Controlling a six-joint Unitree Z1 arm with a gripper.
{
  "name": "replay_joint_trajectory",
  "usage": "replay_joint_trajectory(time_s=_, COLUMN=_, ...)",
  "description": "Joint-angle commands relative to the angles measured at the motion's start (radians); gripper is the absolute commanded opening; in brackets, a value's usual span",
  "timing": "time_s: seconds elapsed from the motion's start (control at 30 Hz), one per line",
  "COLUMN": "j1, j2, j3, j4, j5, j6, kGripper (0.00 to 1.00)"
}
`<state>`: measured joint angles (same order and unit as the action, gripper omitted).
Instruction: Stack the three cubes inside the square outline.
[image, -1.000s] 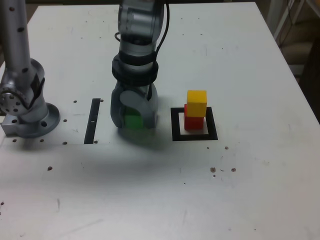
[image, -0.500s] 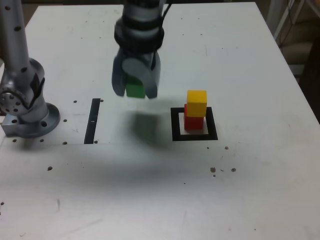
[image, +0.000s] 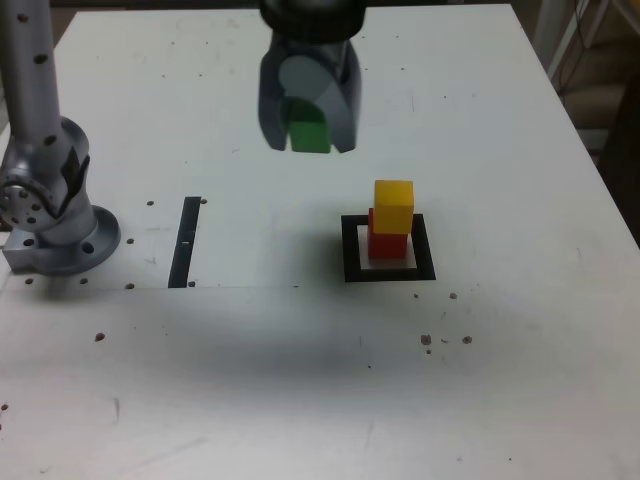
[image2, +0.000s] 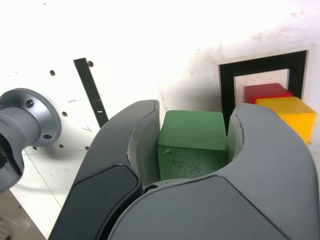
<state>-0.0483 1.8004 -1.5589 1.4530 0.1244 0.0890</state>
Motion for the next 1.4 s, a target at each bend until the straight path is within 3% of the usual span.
replay_joint_trajectory(time_s=0.0, j1=-0.002, j2=0.020, j3=-0.044, j4=0.018, j5=-0.010, j6=0.002, kGripper=0.28)
replay_joint_trajectory(time_s=0.53, j1=-0.039, j2=0.152, j3=-0.233, j4=0.047, j5=-0.079, j6=-0.009, kGripper=0.28)
replay_joint_trajectory(time_s=1.37, j1=-0.034, j2=0.260, j3=-0.256, j4=0.009, j5=-0.094, j6=-0.017, kGripper=0.29)
